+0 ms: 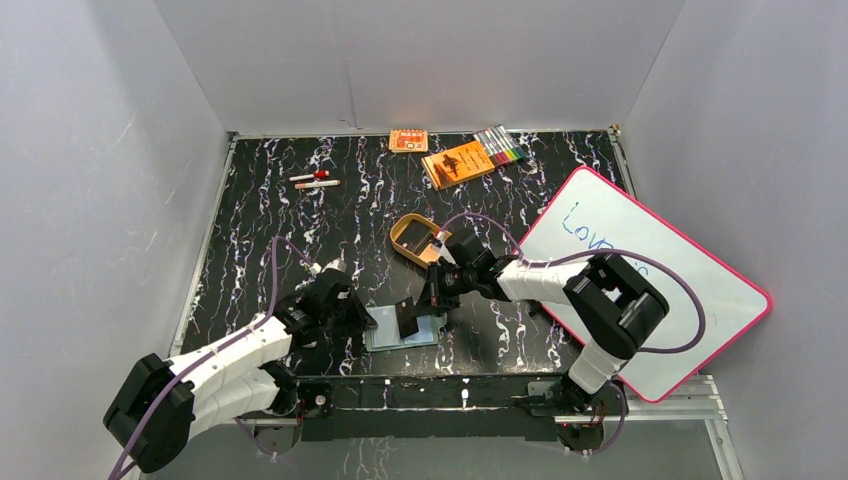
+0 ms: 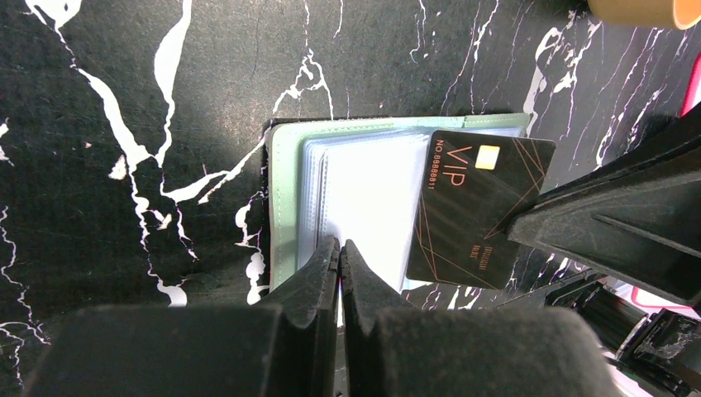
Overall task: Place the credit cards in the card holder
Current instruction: Insert the credit card into the card holder.
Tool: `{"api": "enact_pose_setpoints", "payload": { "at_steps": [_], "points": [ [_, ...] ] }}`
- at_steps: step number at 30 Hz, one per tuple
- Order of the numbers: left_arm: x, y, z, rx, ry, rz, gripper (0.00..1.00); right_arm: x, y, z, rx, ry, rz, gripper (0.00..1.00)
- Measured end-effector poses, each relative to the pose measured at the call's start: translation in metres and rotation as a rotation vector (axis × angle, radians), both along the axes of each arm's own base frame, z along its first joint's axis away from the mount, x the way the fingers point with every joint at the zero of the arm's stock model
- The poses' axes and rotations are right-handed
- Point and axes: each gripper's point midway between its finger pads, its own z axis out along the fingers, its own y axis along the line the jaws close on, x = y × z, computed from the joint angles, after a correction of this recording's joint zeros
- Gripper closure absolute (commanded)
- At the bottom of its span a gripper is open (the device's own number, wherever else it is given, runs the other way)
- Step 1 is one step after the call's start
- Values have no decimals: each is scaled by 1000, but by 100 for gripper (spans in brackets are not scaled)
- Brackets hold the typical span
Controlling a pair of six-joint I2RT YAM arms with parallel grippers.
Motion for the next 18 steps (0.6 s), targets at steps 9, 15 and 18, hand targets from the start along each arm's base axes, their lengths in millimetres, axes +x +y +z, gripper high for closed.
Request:
{"api": "enact_pose_setpoints", "payload": {
  "at_steps": [9,15,18],
  "points": [
    [0,0,0,0,0,5,100,-3,0,-7,1,24,-4,100],
    [1,0,0,0,1,7,100,-5,-2,-10,3,32,-5,100],
    [1,0,0,0,1,8,100,-8,-4,-13,-3,40,-5,100]
  ]
}}
